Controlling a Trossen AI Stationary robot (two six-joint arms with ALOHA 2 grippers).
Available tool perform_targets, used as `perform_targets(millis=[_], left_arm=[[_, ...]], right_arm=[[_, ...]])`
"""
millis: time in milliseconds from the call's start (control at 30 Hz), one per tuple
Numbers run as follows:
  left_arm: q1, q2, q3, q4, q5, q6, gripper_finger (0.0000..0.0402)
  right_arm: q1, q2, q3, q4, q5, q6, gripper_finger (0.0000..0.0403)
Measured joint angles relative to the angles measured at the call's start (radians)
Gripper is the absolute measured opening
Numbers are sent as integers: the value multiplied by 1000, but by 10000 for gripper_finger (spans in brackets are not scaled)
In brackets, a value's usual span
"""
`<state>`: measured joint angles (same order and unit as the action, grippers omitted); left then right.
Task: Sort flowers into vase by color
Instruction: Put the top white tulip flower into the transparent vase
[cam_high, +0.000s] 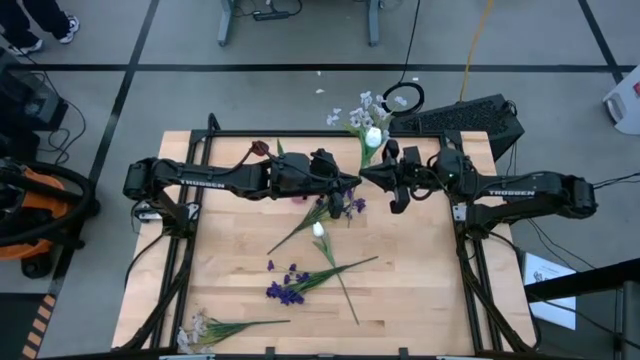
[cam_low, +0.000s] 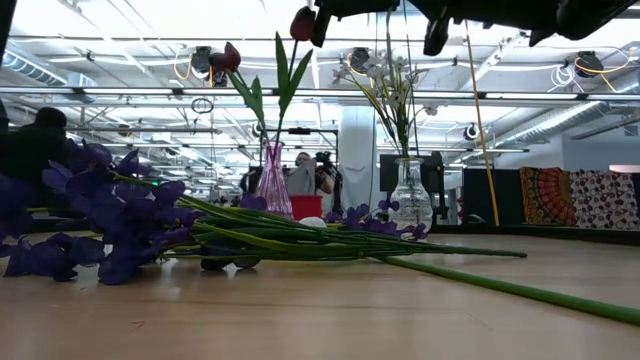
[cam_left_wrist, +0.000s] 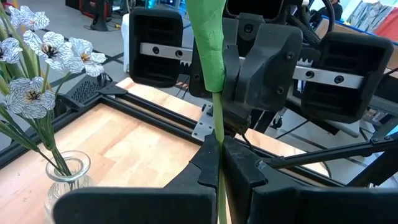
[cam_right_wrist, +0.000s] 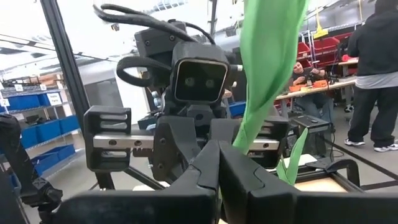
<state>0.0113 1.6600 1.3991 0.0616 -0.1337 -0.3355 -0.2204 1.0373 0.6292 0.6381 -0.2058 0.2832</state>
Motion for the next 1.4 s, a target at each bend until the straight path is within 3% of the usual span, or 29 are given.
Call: perform_targets(millis=[267,567,733,967,1200,1400], left_arm=[[0,-3,0,-2,3,0,11],[0,-4,0,59,3,3,11],[0,-5,0,82,3,11,11],[0,-7,0,61,3,10,11],[-2,-8,0,45,5,10,11],[0,-5,-1,20,4,10,11]], right_arm=[[-32,-105,0,-31,11,1,0],[-47,-174,0,-314,1,5,0],[-29,-109,0,-287,-3,69,11],[12,-16,0,-121,-9,71,61],[12,-10,0,-102,-5,71,103],[-16,-35,0,-83,2,53,111]])
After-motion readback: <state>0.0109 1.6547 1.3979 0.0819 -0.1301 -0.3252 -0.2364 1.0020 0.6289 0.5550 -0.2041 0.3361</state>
